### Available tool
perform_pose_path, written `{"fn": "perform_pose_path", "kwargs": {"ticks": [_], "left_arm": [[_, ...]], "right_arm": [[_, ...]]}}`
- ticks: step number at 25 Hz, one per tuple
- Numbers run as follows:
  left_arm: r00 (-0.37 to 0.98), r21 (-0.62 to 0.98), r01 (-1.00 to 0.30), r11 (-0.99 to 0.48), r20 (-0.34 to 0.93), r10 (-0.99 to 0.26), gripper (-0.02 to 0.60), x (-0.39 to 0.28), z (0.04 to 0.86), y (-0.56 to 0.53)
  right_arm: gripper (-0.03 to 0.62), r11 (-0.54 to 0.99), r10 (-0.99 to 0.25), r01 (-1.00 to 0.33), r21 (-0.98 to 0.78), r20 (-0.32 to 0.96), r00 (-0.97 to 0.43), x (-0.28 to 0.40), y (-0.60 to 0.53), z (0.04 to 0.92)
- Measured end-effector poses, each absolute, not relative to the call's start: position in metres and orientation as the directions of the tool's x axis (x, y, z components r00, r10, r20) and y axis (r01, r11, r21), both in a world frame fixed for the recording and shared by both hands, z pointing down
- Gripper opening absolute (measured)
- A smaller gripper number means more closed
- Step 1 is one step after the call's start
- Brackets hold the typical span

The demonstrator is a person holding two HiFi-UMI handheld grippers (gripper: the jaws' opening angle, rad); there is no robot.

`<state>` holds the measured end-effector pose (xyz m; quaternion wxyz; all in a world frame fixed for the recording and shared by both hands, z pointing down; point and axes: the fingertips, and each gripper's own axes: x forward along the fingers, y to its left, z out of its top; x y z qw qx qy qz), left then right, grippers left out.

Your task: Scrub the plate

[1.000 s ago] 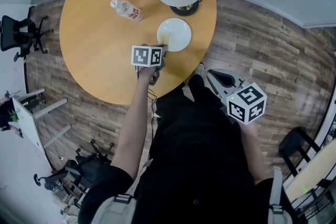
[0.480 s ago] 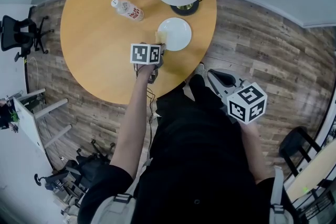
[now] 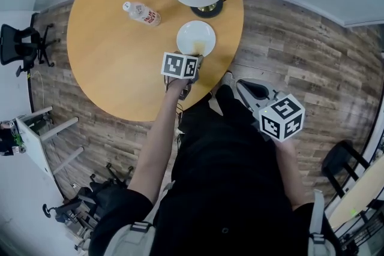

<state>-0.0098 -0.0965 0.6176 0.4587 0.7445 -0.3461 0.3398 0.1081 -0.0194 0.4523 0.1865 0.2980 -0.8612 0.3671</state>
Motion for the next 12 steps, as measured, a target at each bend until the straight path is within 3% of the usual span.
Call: {"fn": "perform_pose_path", "kwargs": {"ticks": [12], "left_arm": [[0.551,0.447,-0.790,-0.419,0.818,-0.165,0.023,0.037,0.614,-0.129]], "right_arm": [[0.018,0.484,-0.435,-0.705,-0.519,0.556,-0.708,0.132,-0.013,0.453]]}}
